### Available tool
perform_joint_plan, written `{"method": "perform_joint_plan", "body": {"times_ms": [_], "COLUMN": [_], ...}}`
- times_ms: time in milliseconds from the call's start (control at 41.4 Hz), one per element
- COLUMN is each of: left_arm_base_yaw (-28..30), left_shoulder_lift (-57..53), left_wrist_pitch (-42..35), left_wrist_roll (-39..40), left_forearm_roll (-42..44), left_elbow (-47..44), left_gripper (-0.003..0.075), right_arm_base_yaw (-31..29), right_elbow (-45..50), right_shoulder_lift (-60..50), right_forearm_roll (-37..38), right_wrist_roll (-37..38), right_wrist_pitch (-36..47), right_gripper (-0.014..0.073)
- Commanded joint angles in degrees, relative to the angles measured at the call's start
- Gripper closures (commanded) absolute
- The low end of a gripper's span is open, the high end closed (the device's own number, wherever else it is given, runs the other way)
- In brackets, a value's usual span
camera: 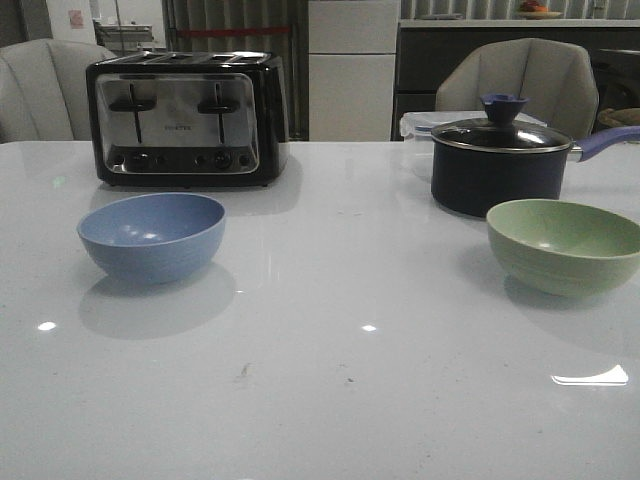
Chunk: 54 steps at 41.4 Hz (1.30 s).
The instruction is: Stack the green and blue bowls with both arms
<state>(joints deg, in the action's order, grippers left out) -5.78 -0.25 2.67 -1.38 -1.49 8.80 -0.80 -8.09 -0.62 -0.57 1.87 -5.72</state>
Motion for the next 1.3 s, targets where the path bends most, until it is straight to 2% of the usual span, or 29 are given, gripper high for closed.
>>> {"method": "perform_joint_plan", "body": {"times_ms": [0, 145, 266, 411, 773, 1038, 1111, 1159, 1207, 1280], "left_arm_base_yaw": [-0.4, -0.4, -0.4, -0.4, -0.4, -0.4, -0.4, -0.4, -0.4, -0.4], "left_shoulder_lift": [-0.1, 5.0, 11.2, 18.2, 28.8, 33.5, 34.1, 34.4, 34.5, 34.5], "left_wrist_pitch": [0.8, 9.1, 16.3, 23.6, 31.4, 32.6, 32.6, 32.6, 32.6, 32.6], "left_wrist_roll": [0.3, 0.3, 0.3, 0.3, 0.3, 0.3, 0.3, 0.3, 0.3, 0.3], "left_forearm_roll": [-0.1, -0.1, -0.1, -0.1, -0.1, -0.2, -0.2, -0.2, -0.2, -0.2], "left_elbow": [7.8, 18.7, 26.6, 32.0, 31.7, 31.7, 31.7, 31.7, 31.7, 31.7], "left_gripper": [0.0627, 0.0627, 0.0627, 0.0627, 0.0627, 0.0621, 0.0573, 0.0505, 0.044, 0.0324], "right_arm_base_yaw": [-0.2, -0.2, -0.2, -0.2, -0.2, -0.2, -0.2, -0.2, -0.2, -0.2], "right_elbow": [-9.0, -20.3, -29.1, -34.5, -32.6, -29.8, -29.8, -29.8, -29.8, -29.8], "right_shoulder_lift": [0.7, 6.4, 12.9, 20.3, 34.0, 42.9, 44.8, 46.1, 47.5, 49.5], "right_forearm_roll": [0.6, 0.6, 0.6, 0.6, 0.6, 0.6, 0.6, 0.6, 0.6, 0.6], "right_wrist_roll": [-0.1, -0.1, -0.1, -0.1, -0.1, -0.1, -0.1, -0.1, -0.1, -0.1], "right_wrist_pitch": [1.1, -5.3, -13.9, -21.3, -28.8, -30.4, -30.5, -30.3, -29.9, -29.2], "right_gripper": [0.0567, 0.0567, 0.0567, 0.0567, 0.0567, 0.0553, 0.0459, 0.0373, 0.0249, 0.0129]}}
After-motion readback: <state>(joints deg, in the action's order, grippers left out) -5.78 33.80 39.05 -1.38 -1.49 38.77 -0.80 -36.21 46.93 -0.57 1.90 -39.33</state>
